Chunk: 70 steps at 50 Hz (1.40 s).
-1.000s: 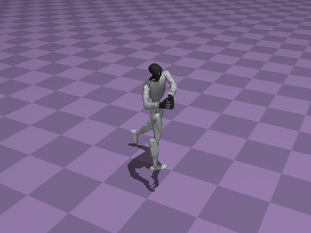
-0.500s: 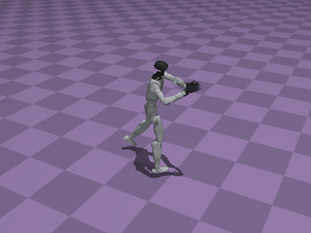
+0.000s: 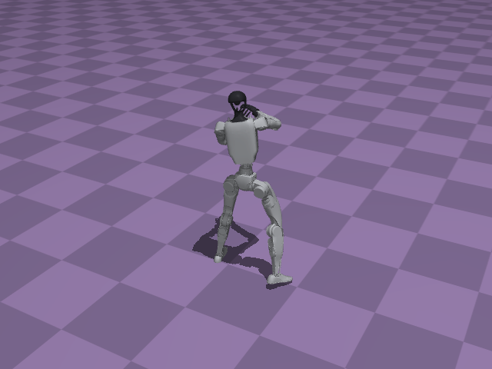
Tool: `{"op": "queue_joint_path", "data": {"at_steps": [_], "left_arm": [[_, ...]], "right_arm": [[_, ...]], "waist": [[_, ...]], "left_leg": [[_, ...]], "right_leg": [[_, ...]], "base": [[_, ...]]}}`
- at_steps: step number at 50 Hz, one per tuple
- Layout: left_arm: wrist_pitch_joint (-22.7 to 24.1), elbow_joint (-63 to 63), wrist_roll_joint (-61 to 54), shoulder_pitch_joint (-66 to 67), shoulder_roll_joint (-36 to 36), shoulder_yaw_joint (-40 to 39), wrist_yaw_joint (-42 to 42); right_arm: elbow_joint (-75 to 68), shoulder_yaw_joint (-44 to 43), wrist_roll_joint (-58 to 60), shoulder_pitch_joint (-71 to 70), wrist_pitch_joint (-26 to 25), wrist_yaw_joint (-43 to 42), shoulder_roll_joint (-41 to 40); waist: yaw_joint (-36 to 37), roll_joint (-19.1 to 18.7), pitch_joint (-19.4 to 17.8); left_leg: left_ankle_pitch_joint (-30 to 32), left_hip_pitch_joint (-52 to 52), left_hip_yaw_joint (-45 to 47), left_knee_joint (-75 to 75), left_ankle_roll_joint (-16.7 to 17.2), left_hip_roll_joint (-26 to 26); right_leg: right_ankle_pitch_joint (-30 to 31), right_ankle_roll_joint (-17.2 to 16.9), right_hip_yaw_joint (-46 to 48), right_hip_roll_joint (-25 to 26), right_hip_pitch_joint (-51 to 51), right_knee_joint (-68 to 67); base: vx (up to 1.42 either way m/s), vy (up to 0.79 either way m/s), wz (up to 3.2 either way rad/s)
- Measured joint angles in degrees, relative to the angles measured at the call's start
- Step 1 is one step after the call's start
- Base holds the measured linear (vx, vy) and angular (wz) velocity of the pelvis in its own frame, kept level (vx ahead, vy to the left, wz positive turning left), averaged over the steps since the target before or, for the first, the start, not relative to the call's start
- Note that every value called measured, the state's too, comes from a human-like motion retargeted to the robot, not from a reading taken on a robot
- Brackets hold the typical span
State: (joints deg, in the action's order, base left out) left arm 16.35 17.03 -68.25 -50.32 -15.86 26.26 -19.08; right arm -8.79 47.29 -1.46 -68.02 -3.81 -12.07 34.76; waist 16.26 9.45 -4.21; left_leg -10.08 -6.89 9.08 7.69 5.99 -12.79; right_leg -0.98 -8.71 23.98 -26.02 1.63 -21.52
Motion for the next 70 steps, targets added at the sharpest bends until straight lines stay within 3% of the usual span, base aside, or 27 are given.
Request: {"op": "queue_joint_path", "data": {"at_steps": [5, 10, 14, 15, 17, 20, 25, 27, 28, 30, 35, 40, 42, 47, 50, 53, 55, 57, 60, 62, 63, 65, 67, 68, 69, 70], "left_arm": [[2.6, -2.5, 4.1, 3.7, 1.2, -4.2, -1.8], [2.6, -5.1, 6.5, 4.2, -2.1, -7.4, -1.7], [6.2, -7.2, 13.3, 4.4, -7.5, -13.0, -4.6], [6.2, -9.2, 10.6, 5.0, -7.6, -14.2, -4.2], [11.5, -13.6, 1.5, 5.5, -6.0, -17.9, -7.2], [9.7, -13.9, 14.3, 6.6, -9.5, -22.4, -7.5], [11.7, -22.5, 21.6, 8.4, -9.8, -29.7, -11.3], [19.4, -32.5, 12.7, 8.1, -6.0, -31.4, -14.1], [20.1, -34.2, 14.6, 8.4, -6.3, -32.5, -14.5], [20.1, -38.1, 22.4, 9.6, -8.3, -36.0, -17.2], [18.2, -48.0, 37.7, 8.1, -9.2, -38.3, -22.7], [13.8, -54.3, 54.3, 6.6, -8.2, -38.1, -30.0], [13.9, -56.0, 57.2, 4.8, -5.1, -35.7, -31.0], [12.1, -55.4, 63.1, 0.2, 0.7, -30.8, -34.4], [11.2, -49.3, 65.2, -3.9, 3.5, -28.0, -40.7], [14.1, -39.0, 52.3, -7.2, 4.0, -24.9, -41.8], [17.2, -31.0, 40.2, -9.0, 3.9, -22.9, -38.0], [17.7, -21.1, 24.3, -10.9, 4.1, -20.4, -29.9], [14.3, -8.1, 5.4, -14.2, 6.9, -13.9, -19.9], [6.9, 2.3, 4.0, -16.6, 7.2, -6.7, -12.6], [5.8, 5.4, 0.6, -17.9, 8.5, -3.6, -10.4], [-2.1, 11.3, 2.7, -19.6, 2.3, 4.4, -2.9], [-4.1, 14.1, 0.1, -22.6, 4.8, 9.1, -2.3], [-1.5, 14.2, -8.1, -24.1, 8.8, 9.5, -4.9], [-3.2, 17.8, 0.0, -27.1, 9.6, 12.3, -6.0], [-7.2, 23.1, 16.1, -30.9, 8.9, 16.4, -6.3]], "right_arm": [[-0.4, 6.0, 3.4, -5.7, 0.2, 2.2, -1.1], [-1.6, 11.8, 6.3, -13.3, -0.5, 2.4, -4.0], [-4.6, 15.8, 10.1, -22.6, -0.2, 2.3, -10.4], [-5.6, 16.5, 10.6, -24.8, -0.8, 2.5, -12.4], [-7.1, 17.1, 11.2, -28.4, -1.5, 1.2, -15.9], [-7.0, 17.0, 14.2, -33.8, -0.5, 3.7, -18.7], [-0.7, 15.7, 18.9, -41.8, 1.5, 3.4, -19.4], [2.3, 15.2, 20.4, -44.0, 1.6, -0.4, -20.0], [3.7, 14.9, 21.2, -45.1, 2.1, -1.1, -19.7], [6.6, 13.5, 24.3, -46.7, 3.1, -2.3, -21.4], [15.3, 10.2, 26.6, -52.5, 6.3, -4.9, -17.2], [17.9, 11.9, 28.8, -54.6, 6.8, -11.3, -16.7], [20.7, 12.9, 26.7, -56.2, 7.8, -13.0, -12.0], [21.9, 17.8, 26.4, -59.8, 7.7, -14.8, -7.2], [17.3, 20.3, 18.6, -58.7, 9.1, -11.2, -5.8], [8.5, 22.5, 3.8, -54.3, 9.8, -4.4, -5.3], [1.9, 23.8, 0.1, -51.2, 8.8, -3.6, -5.1], [-2.8, 24.9, -4.8, -46.9, 6.8, -2.5, -4.0], [-7.6, 25.1, -8.7, -40.3, 4.2, -1.6, 0.5], [-8.6, 23.9, -8.4, -35.8, 2.3, 1.4, 5.7], [-9.0, 22.6, -8.4, -33.3, 1.6, 1.4, 7.8], [-10.0, 16.8, -8.1, -26.9, 0.8, 1.2, 7.4], [-8.7, 12.8, -9.4, -22.4, 0.1, 0.5, 11.7], [-7.6, 10.8, -10.6, -20.3, -0.3, -1.1, 14.7], [-6.1, 8.5, -12.2, -18.1, 0.4, -1.4, 18.2], [-4.5, 6.1, -14.0, -15.9, 1.6, -1.0, 22.0]], "waist": [[10.9, 2.9, 0.9], [20.5, 6.4, -0.6], [24.9, 8.2, -2.8], [25.8, 8.6, -3.5], [27.8, 9.3, -4.8], [29.6, 9.1, -5.6], [31.1, 8.6, -5.9], [31.2, 9.2, -6.6], [31.4, 9.0, -6.5], [29.5, 8.5, -6.1], [27.8, 8.1, -5.3], [24.6, 6.8, -2.4], [24.5, 7.7, -1.0], [17.4, 6.9, 1.8], [11.7, 6.7, 2.2], [4.8, 4.9, 4.2], [-1.2, 4.2, 4.8], [-7.4, 3.5, 4.7], [-15.7, 2.0, 2.8], [-20.7, 1.4, 2.2], [-23.0, 1.3, 1.9], [-30.9, 2.2, 2.4], [-35.3, 0.6, 2.1], [-36.8, -1.0, 1.6], [-38.5, -2.5, 1.4], [-40.3, -4.1, 1.5]], "left_leg": [[1.4, -2.0, -12.5, -3.0, 1.4, 3.7], [4.2, -2.0, -22.7, -8.8, 3.2, 6.4], [6.4, -1.6, -29.1, -12.6, 3.4, 7.6], [6.6, -1.8, -30.6, -12.7, 3.3, 8.1], [6.7, -2.2, -33.2, -12.7, 3.1, 8.9], [6.7, -2.6, -37.0, -12.7, 4.0, 8.4], [5.1, -1.9, -42.5, -12.7, 6.9, 4.9], [4.7, -1.4, -43.1, -12.7, 7.0, 4.9], [4.5, -1.2, -43.3, -12.7, 7.3, 4.7], [4.8, -0.7, -43.3, -12.7, 7.4, 5.0], [5.9, -1.3, -41.7, -12.7, 7.9, 5.0], [7.4, -2.0, -35.4, -12.7, 8.3, 5.0], [7.8, -2.8, -31.7, -12.7, 8.5, 4.1], [7.8, -1.7, -18.6, -11.7, 8.9, 2.6], [6.5, -0.6, -8.8, -8.5, 9.0, 1.6], [5.0, 0.3, 2.0, -3.6, 9.0, -4.2], [5.0, 1.6, 8.6, -0.1, 8.3, -7.2], [5.3, 3.6, 14.8, 3.4, 5.1, -9.7], [6.8, 7.4, 20.8, 9.4, 1.1, -13.6], [7.9, 9.1, 23.1, 14.5, -0.4, -15.9], [8.8, 10.3, 24.2, 16.2, -1.0, -16.6], [10.7, 13.0, 25.2, 18.7, -2.3, -17.1], [12.1, 12.9, 22.1, 21.7, -3.3, -16.4], [13.0, 12.3, 19.9, 23.4, -3.5, -16.0], [14.1, 11.8, 17.8, 24.7, -3.4, -15.8], [15.4, 11.2, 15.9, 26.0, -2.9, -15.7]], "right_leg": [[4.6, 1.0, -4.8, 0.5, -2.3, -5.5], [10.0, 0.9, -14.7, 4.2, -3.2, -8.4], [15.1, -1.3, -24.8, 9.1, -4.8, -8.0], [16.4, -2.1, -27.4, 10.3, -5.3, -7.6], [18.7, -4.1, -32.6, 12.7, -6.5, -6.6], [22.2, -6.3, -38.8, 17.6, -9.0, -4.4], [25.9, -6.3, -43.2, 25.6, -13.9, -0.5], [26.0, -6.3, -44.4, 26.6, -15.3, 0.3], [26.1, -6.3, -44.9, 27.1, -16.0, 0.8], [25.8, -6.3, -46.4, 27.2, -17.1, 1.4], [22.6, -6.3, -46.4, 26.0, -17.1, 1.7], [14.8, -6.3, -43.9, 20.5, -16.1, 3.2], [10.5, -6.3, -39.7, 18.2, -13.8, 2.7], [-7.8, -2.7, -16.6, 7.1, -8.0, 2.9], [-10.0, -4.1, -3.0, 3.6, -4.9, 4.9], [-14.0, 1.3, 11.4, 3.7, -1.6, 3.5], [-15.0, 2.9, 4.4, 5.8, 1.8, 4.4], [-14.7, 2.4, -4.1, 7.0, 6.8, 0.2], [-14.0, 0.2, -9.7, 10.3, 8.3, -1.2], [-14.2, -0.1, -13.5, 12.7, 7.6, 0.3], [-14.2, -0.4, -16.0, 13.8, 7.3, 1.3], [-14.2, 0.0, -20.9, 15.9, 6.3, 3.0], [-12.6, -2.3, -24.6, 17.3, 5.1, 6.4], [-11.5, -3.8, -26.2, 18.0, 4.4, 8.6], [-10.5, -5.1, -27.8, 18.8, 3.8, 10.6], [-9.5, -6.3, -29.3, 19.6, 3.3, 12.5]], "base": [[0.23, 0.22, 2.34], [0.24, 0.10, 2.09], [0.22, 0.03, 1.67], [0.20, 0.00, 1.45], [0.19, -0.01, 1.36], [0.18, -0.12, 1.24], [0.19, -0.26, 1.00], [0.14, -0.22, 0.57], [0.07, -0.15, 0.36], [0.02, -0.04, 0.13], [-0.14, 0.02, -0.22], [-0.27, 0.07, -1.05], [-0.32, 0.00, -1.71], [-0.36, -0.07, -2.35], [-0.38, -0.29, -3.04], [-0.37, -0.45, -3.53], [-0.31, -0.50, -3.14], [-0.22, -0.46, -2.72], [-0.11, -0.45, -2.36], [-0.03, -0.41, -2.25], [0.01, -0.37, -2.30], [0.05, -0.32, -2.30], [0.10, -0.22, -2.04], [0.12, -0.17, -1.85], [0.13, -0.17, -1.75], [0.13, -0.25, -1.77]]}}
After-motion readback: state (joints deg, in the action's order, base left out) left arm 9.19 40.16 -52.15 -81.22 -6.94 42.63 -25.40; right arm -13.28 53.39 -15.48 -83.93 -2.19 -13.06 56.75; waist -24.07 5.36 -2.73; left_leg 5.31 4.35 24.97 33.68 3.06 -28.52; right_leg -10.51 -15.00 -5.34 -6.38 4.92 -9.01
